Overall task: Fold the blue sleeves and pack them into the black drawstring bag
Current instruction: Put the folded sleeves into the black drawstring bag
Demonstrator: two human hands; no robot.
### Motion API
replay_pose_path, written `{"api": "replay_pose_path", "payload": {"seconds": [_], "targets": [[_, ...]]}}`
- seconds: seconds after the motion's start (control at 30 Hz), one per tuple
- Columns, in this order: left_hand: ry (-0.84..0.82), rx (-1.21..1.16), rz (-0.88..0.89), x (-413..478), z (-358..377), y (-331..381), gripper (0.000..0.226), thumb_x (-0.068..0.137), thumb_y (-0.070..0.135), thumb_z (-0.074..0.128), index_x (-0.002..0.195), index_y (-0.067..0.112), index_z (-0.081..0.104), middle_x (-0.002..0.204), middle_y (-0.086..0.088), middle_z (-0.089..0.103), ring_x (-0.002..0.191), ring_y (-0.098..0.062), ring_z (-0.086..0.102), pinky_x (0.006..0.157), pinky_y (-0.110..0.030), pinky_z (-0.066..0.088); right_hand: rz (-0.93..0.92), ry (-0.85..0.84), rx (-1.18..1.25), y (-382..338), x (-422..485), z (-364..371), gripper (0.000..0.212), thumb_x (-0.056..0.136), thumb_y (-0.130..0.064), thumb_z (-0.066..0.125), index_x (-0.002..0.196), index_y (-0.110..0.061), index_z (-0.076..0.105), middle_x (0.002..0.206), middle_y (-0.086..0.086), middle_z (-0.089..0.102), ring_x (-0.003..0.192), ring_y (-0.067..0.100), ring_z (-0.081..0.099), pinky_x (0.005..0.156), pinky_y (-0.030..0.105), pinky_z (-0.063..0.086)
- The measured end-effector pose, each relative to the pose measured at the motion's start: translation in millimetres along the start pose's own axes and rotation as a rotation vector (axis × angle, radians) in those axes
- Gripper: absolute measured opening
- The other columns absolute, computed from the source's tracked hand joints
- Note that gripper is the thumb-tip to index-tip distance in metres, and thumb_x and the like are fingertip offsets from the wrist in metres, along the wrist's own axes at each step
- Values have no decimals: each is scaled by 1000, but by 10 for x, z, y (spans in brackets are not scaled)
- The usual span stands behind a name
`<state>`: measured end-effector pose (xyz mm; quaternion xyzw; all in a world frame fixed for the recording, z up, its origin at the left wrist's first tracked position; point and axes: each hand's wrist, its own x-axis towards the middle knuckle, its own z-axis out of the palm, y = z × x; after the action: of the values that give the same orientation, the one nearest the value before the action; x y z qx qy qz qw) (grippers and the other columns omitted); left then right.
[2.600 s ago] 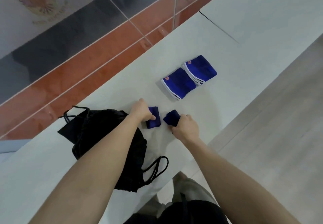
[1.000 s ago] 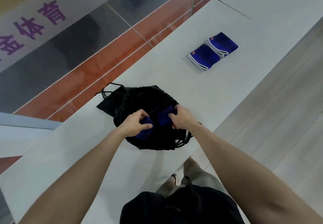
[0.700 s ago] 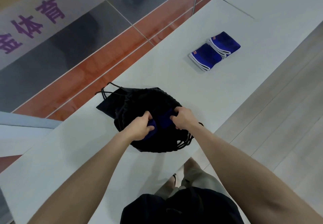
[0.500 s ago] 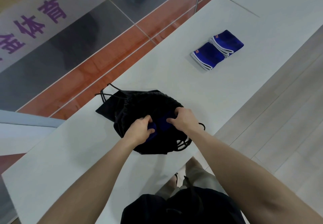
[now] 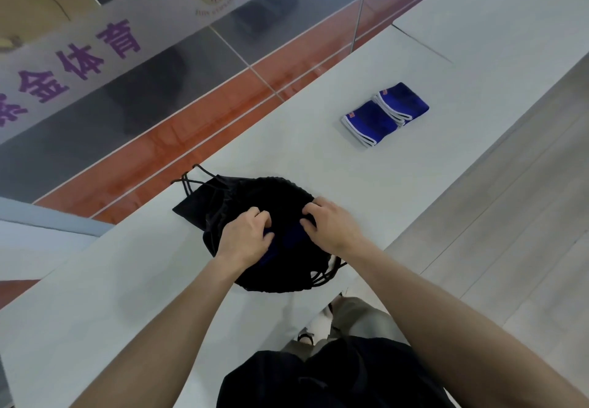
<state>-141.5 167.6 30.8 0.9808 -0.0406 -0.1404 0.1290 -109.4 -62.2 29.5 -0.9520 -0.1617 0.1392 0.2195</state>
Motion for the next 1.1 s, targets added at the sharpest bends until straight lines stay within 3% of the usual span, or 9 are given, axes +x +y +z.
{"api": "replay_pose_path", "payload": {"seconds": [0.1,0.23,0.43,0.53,0.63,0.8,0.9,1.0,1.1], "targets": [[51,-32,29,244,-243,207,13,99,38,70,107,29,66,101,12,63,93,-17,69,80,-40,59,43,-1,-44,219,-6,-355,27,107,-30,56,120,-16,76,119,3,71,103,32,72,86,43,58],[19,-36,54,722,-489,603,14,100,35,66,111,25,70,112,4,74,104,-25,72,90,-42,58,160,-76,-126,748,110,-772,30,105,-31,55,124,-16,75,125,6,71,113,34,70,92,42,56],[-49,10,-4,1622,-386,1199,23,103,39,62,120,25,69,120,2,72,109,-26,71,94,-41,58,282,-97,-164,1774,591,-1243,28,106,-29,55,120,-14,74,122,6,71,109,31,69,86,38,54],[-68,-4,-68,2143,-276,1555,33,104,43,62,131,24,65,128,-3,70,114,-29,71,96,-43,58,376,3,-90,2279,908,-1414,28,106,-29,55,110,-9,74,112,9,70,96,30,67,76,35,47],[-43,-31,-131,2701,-217,1854,43,106,42,60,143,20,58,137,-8,62,126,-32,63,98,-47,56,521,177,55,2709,1269,-1597,30,105,-32,57,113,-7,70,114,12,69,91,30,61,79,38,47],[-71,6,-131,3455,-59,2108,70,109,47,59,166,14,35,159,-12,50,144,-34,50,115,-50,46,614,182,121,3147,1830,-1711,64,95,-50,73,142,-8,56,139,11,59,131,34,55,99,46,52],[-167,37,-112,3608,166,2100,84,104,53,67,169,15,30,162,-10,48,146,-32,49,119,-48,43,617,62,42,3265,2069,-1662,85,81,-58,84,143,-11,52,135,8,60,132,32,53,103,45,51],[-161,12,-188,3567,353,2043,86,92,57,81,157,15,45,150,-7,54,136,-29,52,114,-44,45,688,-55,43,3322,2212,-1654,77,69,-60,89,123,-13,62,119,5,67,120,30,61,93,44,56],[-200,-67,-260,3455,397,1923,93,78,67,88,148,18,52,140,-3,58,131,-26,55,113,-43,47,710,-100,288,3354,2203,-1714,50,71,-42,91,102,-14,65,100,2,70,88,20,67,65,34,52]]}}
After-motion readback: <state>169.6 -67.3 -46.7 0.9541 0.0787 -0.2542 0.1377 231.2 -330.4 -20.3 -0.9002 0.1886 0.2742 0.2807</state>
